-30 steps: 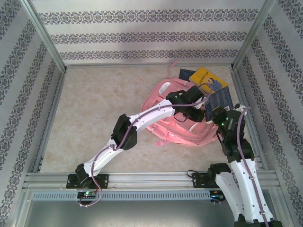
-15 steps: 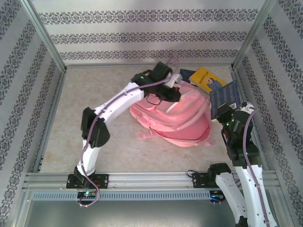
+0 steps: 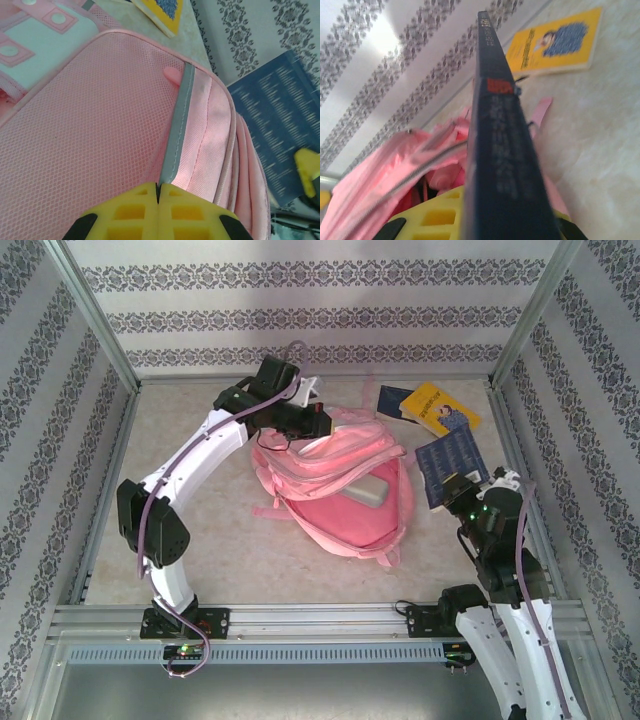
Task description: Pack the student bag
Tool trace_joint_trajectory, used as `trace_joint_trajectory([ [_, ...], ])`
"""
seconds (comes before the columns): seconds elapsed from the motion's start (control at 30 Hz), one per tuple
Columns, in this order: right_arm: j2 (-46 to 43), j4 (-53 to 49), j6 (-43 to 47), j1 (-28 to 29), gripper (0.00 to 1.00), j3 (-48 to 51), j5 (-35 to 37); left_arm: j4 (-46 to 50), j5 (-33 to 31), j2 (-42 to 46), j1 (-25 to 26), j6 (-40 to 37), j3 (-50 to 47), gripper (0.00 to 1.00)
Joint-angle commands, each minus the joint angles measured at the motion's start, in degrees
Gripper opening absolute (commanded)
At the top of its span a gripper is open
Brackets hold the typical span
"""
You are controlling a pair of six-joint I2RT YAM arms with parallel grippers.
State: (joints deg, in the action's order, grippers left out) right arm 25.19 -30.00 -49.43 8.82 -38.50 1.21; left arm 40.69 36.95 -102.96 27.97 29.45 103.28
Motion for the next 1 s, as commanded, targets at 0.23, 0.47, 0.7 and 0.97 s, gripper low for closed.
trace_joint_trajectory([
  [0.23,-7.1,5.2,-12.2,3.6,0.00,10.3,-18.5,-10.4,4.3,4.6,-2.7,6.6,0.3,0.00],
  [0.47,-7.5,28.3,-27.4,6.6,0.00,22.9,-23.9,-12.2,6.1,4.9,-2.7,8.3,-0.2,0.00],
  [0.7,8.5,44.5,-30.8,15.3,0.00,20.3,-17.7,-14.2,6.4,6.7,-2.7,9.5,-2.5,0.00],
  [0.97,28.3,55.4,-29.7,23.3,0.00,10.4,-14.0,-16.7,6.9,7.6,-2.7,10.9,-4.8,0.00],
])
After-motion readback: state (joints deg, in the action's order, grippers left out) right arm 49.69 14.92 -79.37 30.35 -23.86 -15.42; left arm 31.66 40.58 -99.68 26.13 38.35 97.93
